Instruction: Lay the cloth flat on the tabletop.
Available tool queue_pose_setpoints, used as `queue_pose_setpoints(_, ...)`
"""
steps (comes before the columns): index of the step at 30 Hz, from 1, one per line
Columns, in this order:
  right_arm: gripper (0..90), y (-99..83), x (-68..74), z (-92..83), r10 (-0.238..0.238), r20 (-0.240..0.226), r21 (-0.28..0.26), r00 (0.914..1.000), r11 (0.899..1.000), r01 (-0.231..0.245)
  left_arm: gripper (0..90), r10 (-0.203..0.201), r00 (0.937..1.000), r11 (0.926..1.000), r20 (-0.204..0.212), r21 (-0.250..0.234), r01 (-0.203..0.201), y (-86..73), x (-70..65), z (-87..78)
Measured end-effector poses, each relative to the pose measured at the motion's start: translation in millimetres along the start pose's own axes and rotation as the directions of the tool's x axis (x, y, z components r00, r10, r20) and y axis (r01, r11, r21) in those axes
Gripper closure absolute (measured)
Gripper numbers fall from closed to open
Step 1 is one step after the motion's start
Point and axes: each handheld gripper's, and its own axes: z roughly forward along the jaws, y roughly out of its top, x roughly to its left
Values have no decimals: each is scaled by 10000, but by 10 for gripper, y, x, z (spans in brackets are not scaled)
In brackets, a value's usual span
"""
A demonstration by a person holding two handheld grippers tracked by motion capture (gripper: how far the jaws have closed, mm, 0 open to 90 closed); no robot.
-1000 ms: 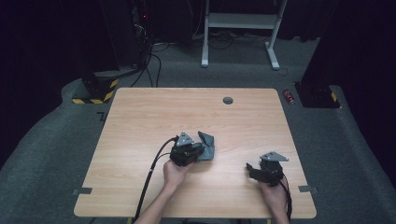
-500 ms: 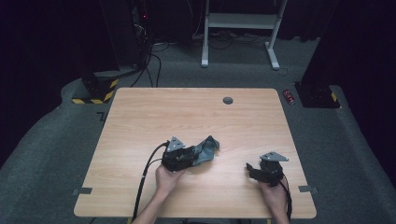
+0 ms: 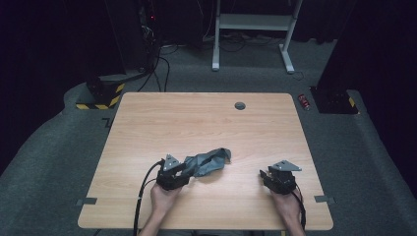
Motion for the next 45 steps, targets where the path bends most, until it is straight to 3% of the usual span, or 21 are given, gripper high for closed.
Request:
queue_pose_setpoints(3,638,54,82,-10,-71,-408,37,9991,10000,73,526,-117,9998,9999,-156,109,119,-15,30,11)
queue_pose_setpoints(4,641,134,197,-45,-299,-988,-320,9947,9991,268,526,-146,9996,9999,-254,-34,145,-17,47,-3)
queue_pose_setpoints(5,641,134,197,-45,-299,-988,-320,9947,9991,268,524,-146,9996,9999,-254,-34,145,-17,47,-3)
queue_pose_setpoints(6,638,247,344,-76,-633,-1411,-621,9880,9966,550,521,-245,9993,9997,-278,-40,244,-18,50,-2)
queue_pose_setpoints(7,638,247,344,-76,-633,-1411,-621,9880,9966,550,521,-296,9990,9996,-324,-20,295,-18,56,-1)
queue_pose_setpoints(8,634,375,492,-91,-1013,-1900,-904,9765,9922,853,513,-295,9984,9995,-472,66,299,-12,65,7)
queue_pose_setpoints(10,626,502,648,-87,-1342,-2343,-1088,9629,9878,1112,513,-243,9982,9994,-546,219,255,-6,49,25)
queue_pose_setpoints(11,626,502,648,-87,-1342,-2343,-1088,9629,9878,1112,522,-243,9982,9994,-546,219,255,-6,49,25)
queue_pose_setpoints(12,607,621,795,-57,-1746,-2651,-1277,9483,9812,1450,533,132,9975,9992,-691,374,-107,-1,18,36)
queue_pose_setpoints(13,598,675,866,-35,-1894,-2793,-1310,9413,9787,1581,539,287,9966,9988,-767,425,-255,0,-1,44)
queue_pose_setpoints(18,545,865,1148,106,-2346,-3119,-1349,9207,9701,2015,562,452,9956,9978,-821,516,-411,3,-19,54)
queue_pose_setpoints(21,528,907,1219,193,-2372,-3195,-1116,9174,9709,2121,595,466,9960,9978,-759,506,-428,3,-19,52)
queue_pose_setpoints(22,527,921,1269,290,-2383,-3250,-762,9152,9712,2258,645,578,9959,9973,-694,486,-545,2,-29,55)
queue_pose_setpoints(25,572,913,1293,382,-2442,-3133,-455,9177,9691,2424,705,717,9951,9963,-675,519,-683,1,-40,54)
queue_pose_setpoints(26,671,894,1292,455,-2458,-3122,-63,9177,9665,2567,724,730,9954,9962,-615,517,-698,0,-43,52)
queue_pose_setpoints(27,671,894,1292,455,-2458,-3122,-63,9177,9665,2567,743,730,9954,9962,-615,517,-698,0,-43,52)
queue_pose_setpoints(28,769,863,1274,506,-2526,-3082,299,9172,9611,2747,761,660,9965,9969,-506,457,-637,-6,-45,44)
queue_pose_setpoints(32,882,777,1247,478,-2747,-2890,428,9171,9533,2990,820,559,9979,9982,-315,232,-551,-16,-33,23)
queue_pose_setpoints(37,898,736,1193,416,-2795,-2821,342,9177,9531,3008,843,-25,9998,9998,194,-202,29,-26,42,-16)
queue_pose_setpoints(38,899,715,1160,396,-2713,-2842,368,9196,9553,2932,846,-352,9985,9990,421,-245,362,-23,62,-22)
queue_pose_setpoints(45,899,659,1058,366,-2620,-2820,459,9229,9572,2857,852,-875,9924,9937,864,-627,931,102,125,-104)
